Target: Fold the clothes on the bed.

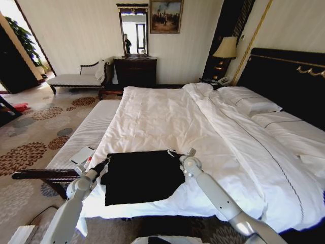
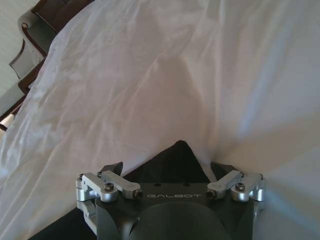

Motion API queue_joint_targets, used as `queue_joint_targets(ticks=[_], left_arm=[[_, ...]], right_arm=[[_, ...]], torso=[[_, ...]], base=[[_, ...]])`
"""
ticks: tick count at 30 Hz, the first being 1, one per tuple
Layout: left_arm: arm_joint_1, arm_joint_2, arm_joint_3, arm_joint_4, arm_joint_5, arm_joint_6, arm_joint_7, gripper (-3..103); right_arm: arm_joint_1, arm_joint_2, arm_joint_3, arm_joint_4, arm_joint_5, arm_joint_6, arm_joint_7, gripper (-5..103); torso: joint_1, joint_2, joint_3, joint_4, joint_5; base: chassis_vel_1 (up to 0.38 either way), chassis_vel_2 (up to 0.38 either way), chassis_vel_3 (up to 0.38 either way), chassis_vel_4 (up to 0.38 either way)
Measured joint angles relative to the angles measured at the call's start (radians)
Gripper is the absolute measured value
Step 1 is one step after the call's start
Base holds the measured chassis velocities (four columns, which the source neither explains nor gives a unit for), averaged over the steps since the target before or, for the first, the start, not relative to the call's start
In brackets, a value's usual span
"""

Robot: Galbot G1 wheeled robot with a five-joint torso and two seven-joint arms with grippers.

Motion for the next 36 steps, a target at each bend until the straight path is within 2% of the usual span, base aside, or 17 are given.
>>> queue_joint_targets(ticks=[3,5,6,9,10,13,15,19,22,27,28,36], left_arm=[[0.0,0.003,-0.001,0.0,0.004,-0.002,0.0,1],[-0.001,0.005,-0.001,0.003,0.01,-0.006,0.0,1],[-0.001,0.005,-0.001,0.003,0.01,-0.006,0.0,1],[-0.006,0.005,0.001,0.005,0.017,-0.008,0.0,1],[-0.006,0.005,0.001,0.005,0.017,-0.008,0.0,1],[-0.008,0.0,0.003,0.005,0.025,-0.012,-0.001,1],[-0.008,-0.001,0.004,0.005,0.027,-0.013,-0.001,1],[-0.001,-0.001,0.002,-0.005,0.031,-0.016,-0.002,1],[0.001,0.0,0.0,-0.009,0.032,-0.018,-0.002,1],[-0.002,0.003,-0.006,-0.011,0.037,-0.031,-0.002,1],[-0.004,0.003,-0.009,-0.012,0.037,-0.035,-0.002,1],[-0.054,0.022,-0.035,-0.025,0.0,-0.067,0.0,1]], right_arm=[[-0.011,-0.009,0.0,0.012,0.006,0.004,-0.022,95],[-0.034,-0.029,-0.002,0.039,0.017,0.004,-0.033,85],[-0.034,-0.029,-0.002,0.039,0.017,0.004,-0.033,85],[-0.062,-0.045,-0.001,0.058,0.019,0.004,-0.034,69],[-0.062,-0.045,-0.001,0.058,0.019,0.004,-0.034,69],[-0.074,-0.042,0.002,0.047,-0.015,0.017,-0.057,52],[-0.074,-0.038,0.004,0.043,-0.023,0.021,-0.063,52],[-0.071,-0.032,0.01,0.04,-0.031,0.045,-0.089,31],[-0.068,-0.032,0.011,0.04,-0.035,0.07,-0.11,25],[-0.067,-0.034,0.014,0.055,-0.036,0.104,-0.127,4],[-0.066,-0.034,0.018,0.06,-0.036,0.111,-0.126,2],[-0.025,-0.032,0.056,0.092,-0.011,0.17,-0.146,2]], torso=[[0.0,0.0,0.0,0.0,0.0003],[0.0,0.0,0.0,-0.0001,0.0002],[0.0,0.0,0.0,-0.0001,0.0002],[0.0,0.0,0.0,0.0,0.0002],[0.0,0.0,0.0,0.0,0.0002],[0.0,0.0,0.0,-0.0001,0.0003],[0.0,0.0,0.0,0.0,0.0002],[0.0,0.0,0.0,0.0002,0.0003],[0.0,0.0,0.0,0.0003,0.0003],[0.0,0.0,0.0,0.0002,0.0003],[0.0,0.0,0.0,0.0002,0.0003],[0.0,0.0,0.0,0.0002,0.0003]], base=[[0.0,0.0,0.0,0.0],[0.0,0.0,0.0,0.0],[0.0,0.0,0.0,0.0],[0.0,0.0,0.0,0.0],[0.0,0.0,0.0,0.0],[0.0,0.0,0.0,0.0],[0.0,0.0,0.0,0.0],[0.0,0.0,0.0,0.0],[0.0,0.0,0.0,0.0],[0.0,0.0,0.0,0.0],[0.0,0.0,0.0,0.0],[0.0,0.0,0.0,0.0]])
